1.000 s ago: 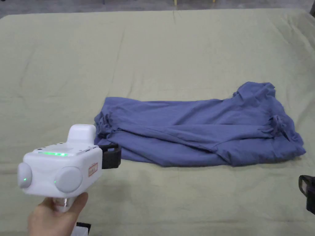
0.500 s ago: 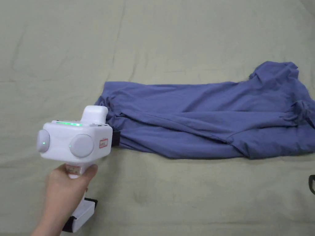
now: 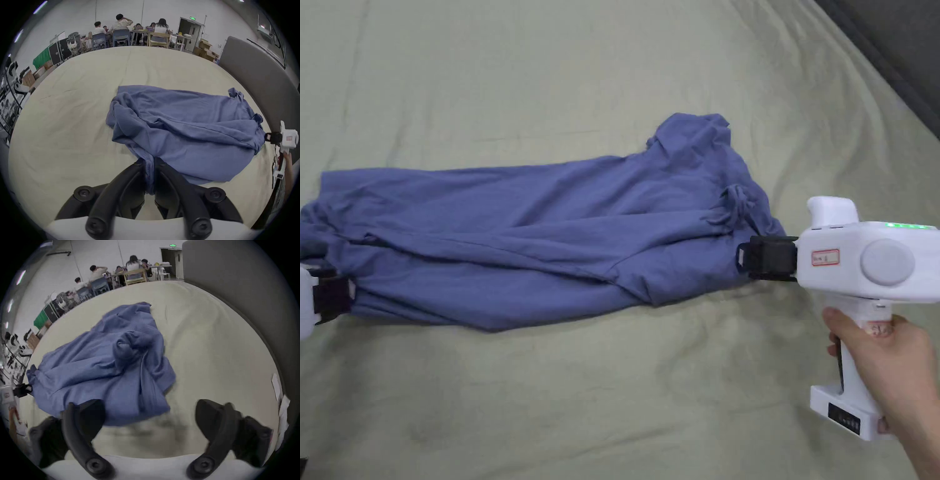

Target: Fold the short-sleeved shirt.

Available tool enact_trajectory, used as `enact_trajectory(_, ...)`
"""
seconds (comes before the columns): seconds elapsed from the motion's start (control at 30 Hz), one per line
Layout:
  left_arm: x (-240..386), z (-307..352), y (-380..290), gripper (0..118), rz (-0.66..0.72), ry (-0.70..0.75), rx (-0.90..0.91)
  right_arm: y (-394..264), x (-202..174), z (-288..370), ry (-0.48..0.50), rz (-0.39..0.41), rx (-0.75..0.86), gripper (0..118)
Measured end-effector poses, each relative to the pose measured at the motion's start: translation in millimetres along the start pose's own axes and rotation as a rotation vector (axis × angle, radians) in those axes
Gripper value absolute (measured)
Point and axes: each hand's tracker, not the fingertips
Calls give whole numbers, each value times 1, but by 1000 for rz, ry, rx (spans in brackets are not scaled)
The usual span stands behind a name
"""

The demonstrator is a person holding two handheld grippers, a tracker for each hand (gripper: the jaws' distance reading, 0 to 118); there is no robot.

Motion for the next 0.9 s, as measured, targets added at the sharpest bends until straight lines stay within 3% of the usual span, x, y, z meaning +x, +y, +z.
enact_trajectory(0.03,-1,-1,0,7,2,-1,-3,4,-3,-1,-5,26,-12,86)
enact_trajectory(0.1,-4,-1,-1,7,22,-12,-5,4,-17,-6,37,120,-22,30)
enact_trajectory(0.13,-6,-1,-1,7,40,-25,-3,1,-26,-10,88,141,-13,16)
enact_trajectory(0.17,-8,0,-1,7,50,-28,1,1,-30,-6,55,123,-11,16)
enact_trajectory(0.2,-10,0,-1,7,58,-34,2,2,-33,-9,11,155,-18,15)
enact_trajectory(0.33,-16,3,-1,7,81,-58,1,5,-11,1,107,55,4,14)
enact_trajectory(0.47,-22,22,0,7,120,-104,21,-1,-3,36,128,58,58,13)
enact_trajectory(0.63,-19,61,-7,7,53,-102,42,-18,4,86,176,36,87,13)
enact_trajectory(0.9,-20,85,-68,7,12,-44,-42,-69,20,127,178,16,27,13)
